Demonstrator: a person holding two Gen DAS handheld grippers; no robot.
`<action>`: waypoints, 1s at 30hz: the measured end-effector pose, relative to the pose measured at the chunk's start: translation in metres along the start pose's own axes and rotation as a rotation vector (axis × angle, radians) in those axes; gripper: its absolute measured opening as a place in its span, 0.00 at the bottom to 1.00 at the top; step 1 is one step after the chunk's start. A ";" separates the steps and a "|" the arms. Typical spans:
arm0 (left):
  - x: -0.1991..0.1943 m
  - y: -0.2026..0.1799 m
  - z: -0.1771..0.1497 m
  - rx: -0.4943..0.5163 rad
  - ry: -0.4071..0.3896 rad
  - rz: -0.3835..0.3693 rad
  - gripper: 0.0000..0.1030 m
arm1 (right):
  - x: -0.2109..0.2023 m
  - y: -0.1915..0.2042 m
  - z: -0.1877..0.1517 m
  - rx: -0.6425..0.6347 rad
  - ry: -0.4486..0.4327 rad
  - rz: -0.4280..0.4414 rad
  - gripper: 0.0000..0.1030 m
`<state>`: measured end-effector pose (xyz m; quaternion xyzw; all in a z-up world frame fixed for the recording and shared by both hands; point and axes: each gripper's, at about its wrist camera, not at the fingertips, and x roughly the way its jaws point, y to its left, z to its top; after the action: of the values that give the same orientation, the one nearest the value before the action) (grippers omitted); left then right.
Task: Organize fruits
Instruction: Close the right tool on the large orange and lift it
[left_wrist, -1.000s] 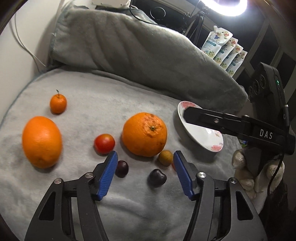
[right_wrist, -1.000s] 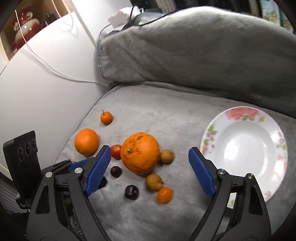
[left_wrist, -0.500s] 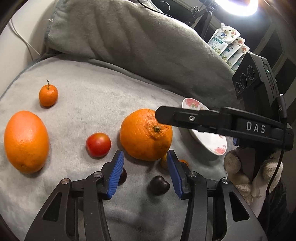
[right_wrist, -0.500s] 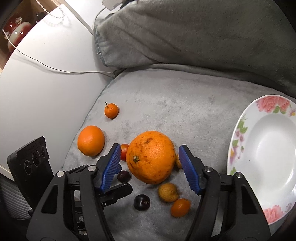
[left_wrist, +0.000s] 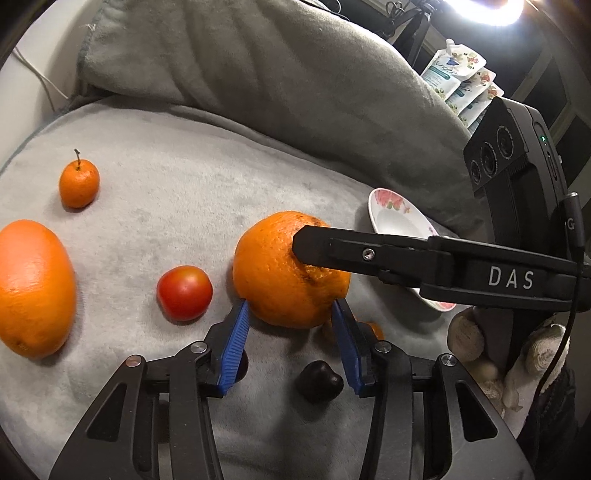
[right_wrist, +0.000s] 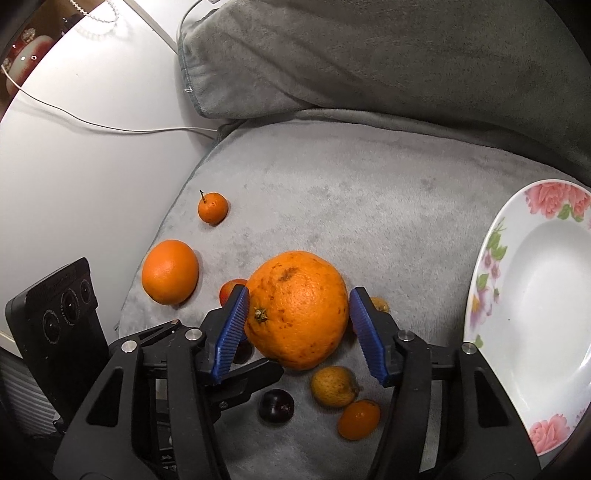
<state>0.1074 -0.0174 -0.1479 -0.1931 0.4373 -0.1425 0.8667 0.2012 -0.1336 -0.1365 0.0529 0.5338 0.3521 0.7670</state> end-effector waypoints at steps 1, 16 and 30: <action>0.000 0.000 0.000 0.001 -0.001 -0.001 0.43 | 0.000 -0.001 0.000 0.003 -0.001 0.002 0.56; -0.007 -0.010 0.003 0.027 -0.024 0.014 0.42 | -0.010 0.006 -0.001 -0.029 -0.031 -0.019 0.54; -0.012 -0.041 0.011 0.084 -0.051 -0.020 0.42 | -0.049 -0.001 -0.008 -0.030 -0.101 -0.040 0.54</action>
<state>0.1062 -0.0468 -0.1145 -0.1643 0.4068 -0.1645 0.8834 0.1863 -0.1657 -0.1020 0.0482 0.4902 0.3414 0.8005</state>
